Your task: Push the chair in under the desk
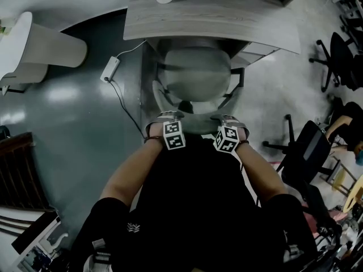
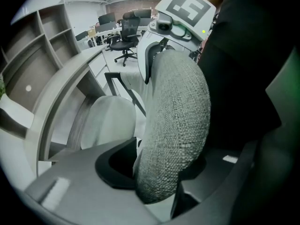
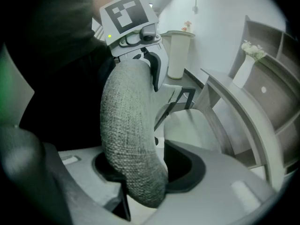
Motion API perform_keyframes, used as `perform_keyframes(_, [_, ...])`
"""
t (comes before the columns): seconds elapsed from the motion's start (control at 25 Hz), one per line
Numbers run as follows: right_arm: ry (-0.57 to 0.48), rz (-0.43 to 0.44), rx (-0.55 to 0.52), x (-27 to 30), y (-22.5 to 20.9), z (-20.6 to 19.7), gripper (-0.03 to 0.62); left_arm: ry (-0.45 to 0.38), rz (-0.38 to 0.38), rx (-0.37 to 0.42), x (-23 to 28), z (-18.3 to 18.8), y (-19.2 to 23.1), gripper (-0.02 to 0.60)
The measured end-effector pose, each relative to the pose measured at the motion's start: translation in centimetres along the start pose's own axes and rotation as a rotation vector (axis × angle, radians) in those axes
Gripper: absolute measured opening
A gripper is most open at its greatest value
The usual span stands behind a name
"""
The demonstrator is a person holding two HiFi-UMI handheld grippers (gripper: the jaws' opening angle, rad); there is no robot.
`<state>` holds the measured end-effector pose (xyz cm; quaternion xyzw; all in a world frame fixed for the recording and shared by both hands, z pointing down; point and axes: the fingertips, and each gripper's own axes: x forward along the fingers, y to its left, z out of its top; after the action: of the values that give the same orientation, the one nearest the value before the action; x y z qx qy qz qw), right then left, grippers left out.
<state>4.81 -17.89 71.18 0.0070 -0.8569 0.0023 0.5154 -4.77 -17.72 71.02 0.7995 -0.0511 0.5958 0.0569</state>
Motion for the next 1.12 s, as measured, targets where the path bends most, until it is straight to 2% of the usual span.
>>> perform_keyframes(0.44, [0.020,-0.010,0.004,0.9,-2.7,-0.4,0.187,0.000,0.001,0.009,0.9,0.0,2.6,0.196])
perform_keyframes(0.84, [0.047,-0.017,0.021,2.1,-7.6,-0.4,0.183,0.021,0.024,-0.007,1.7,-0.3,7.8,0.196])
perform_keyframes(1.12, [0.063,-0.023,0.022,2.3,-9.7,-1.1,0.186,0.021,0.017,-0.012,2.3,0.4,9.6,0.196])
